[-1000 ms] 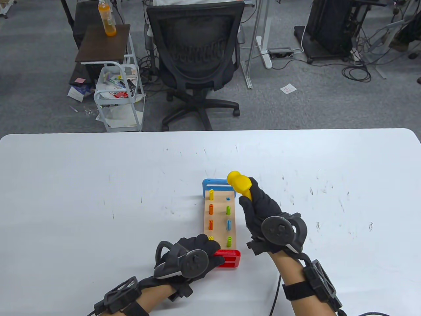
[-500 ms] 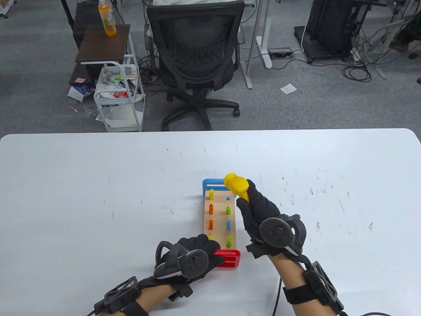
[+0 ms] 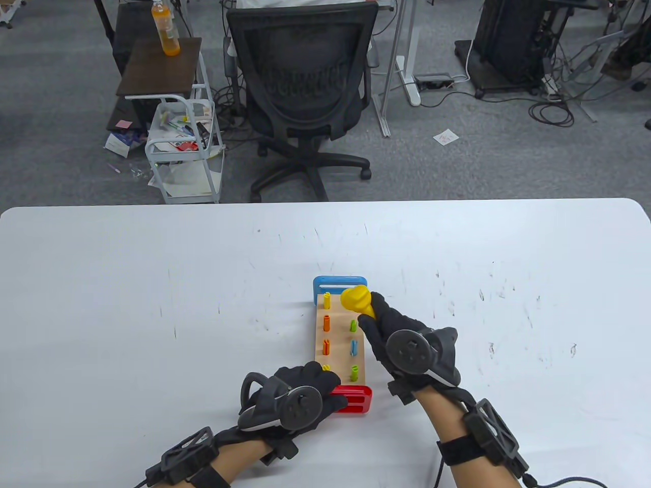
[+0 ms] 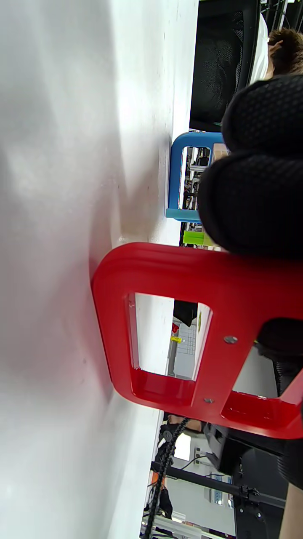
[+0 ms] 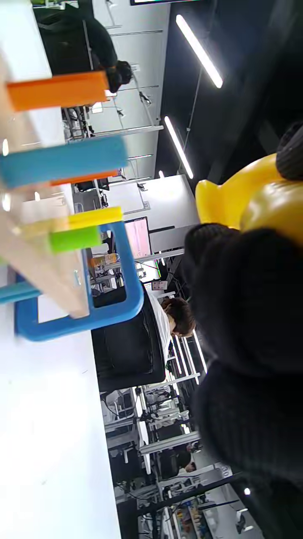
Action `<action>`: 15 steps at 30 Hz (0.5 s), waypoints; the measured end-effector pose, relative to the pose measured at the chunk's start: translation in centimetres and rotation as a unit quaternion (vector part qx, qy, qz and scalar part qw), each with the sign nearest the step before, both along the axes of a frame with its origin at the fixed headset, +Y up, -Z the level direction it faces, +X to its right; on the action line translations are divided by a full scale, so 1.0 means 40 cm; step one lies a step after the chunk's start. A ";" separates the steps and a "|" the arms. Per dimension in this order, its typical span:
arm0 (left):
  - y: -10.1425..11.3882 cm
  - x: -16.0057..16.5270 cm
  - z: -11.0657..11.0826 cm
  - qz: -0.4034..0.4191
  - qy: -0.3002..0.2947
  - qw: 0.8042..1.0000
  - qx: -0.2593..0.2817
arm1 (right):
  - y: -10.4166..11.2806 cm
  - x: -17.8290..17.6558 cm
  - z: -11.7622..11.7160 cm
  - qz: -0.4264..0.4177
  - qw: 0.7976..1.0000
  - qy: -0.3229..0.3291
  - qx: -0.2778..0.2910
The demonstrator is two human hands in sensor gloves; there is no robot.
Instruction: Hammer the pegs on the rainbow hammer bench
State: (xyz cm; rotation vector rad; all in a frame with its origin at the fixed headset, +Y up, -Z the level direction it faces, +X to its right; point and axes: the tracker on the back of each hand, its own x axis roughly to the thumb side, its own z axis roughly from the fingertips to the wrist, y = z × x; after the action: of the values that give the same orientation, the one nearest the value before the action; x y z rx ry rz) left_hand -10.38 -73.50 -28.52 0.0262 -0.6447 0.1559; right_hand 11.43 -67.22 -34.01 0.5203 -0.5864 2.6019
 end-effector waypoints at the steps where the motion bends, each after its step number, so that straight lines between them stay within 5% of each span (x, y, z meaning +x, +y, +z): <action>1: 0.000 0.000 0.000 0.001 0.000 1.000 0.000 | 0.007 0.004 0.004 -0.028 0.999 -0.001 0.024; 7: 0.000 0.000 0.000 0.001 0.000 1.000 0.001 | 0.013 0.011 0.013 -0.045 0.996 0.006 0.074; 10: 0.000 0.000 0.000 0.002 0.000 1.000 0.001 | -0.023 -0.001 -0.001 -0.014 0.999 0.020 0.036; 11: 0.000 0.000 0.000 0.002 0.000 1.000 0.001 | -0.046 -0.019 -0.019 0.042 0.998 0.031 -0.023; 12: 0.000 0.000 0.000 0.002 0.000 1.000 0.001 | -0.083 -0.046 -0.048 0.167 0.969 0.015 -0.181; 13: -0.001 0.000 0.000 0.002 0.000 1.000 0.001 | -0.059 -0.037 -0.039 0.227 0.937 -0.039 -0.261; 14: -0.001 0.000 0.000 0.003 0.000 1.000 0.002 | -0.045 -0.049 -0.035 0.162 0.961 0.023 -0.221; 15: -0.001 0.000 0.000 0.004 -0.001 1.000 0.003 | -0.032 -0.049 -0.024 0.130 0.983 -0.002 -0.130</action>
State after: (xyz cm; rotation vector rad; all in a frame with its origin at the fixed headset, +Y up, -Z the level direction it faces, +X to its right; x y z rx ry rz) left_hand -10.38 -73.55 -28.53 0.0338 -0.6463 0.1610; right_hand 9.48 -68.48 -34.98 0.5371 -0.1814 2.8679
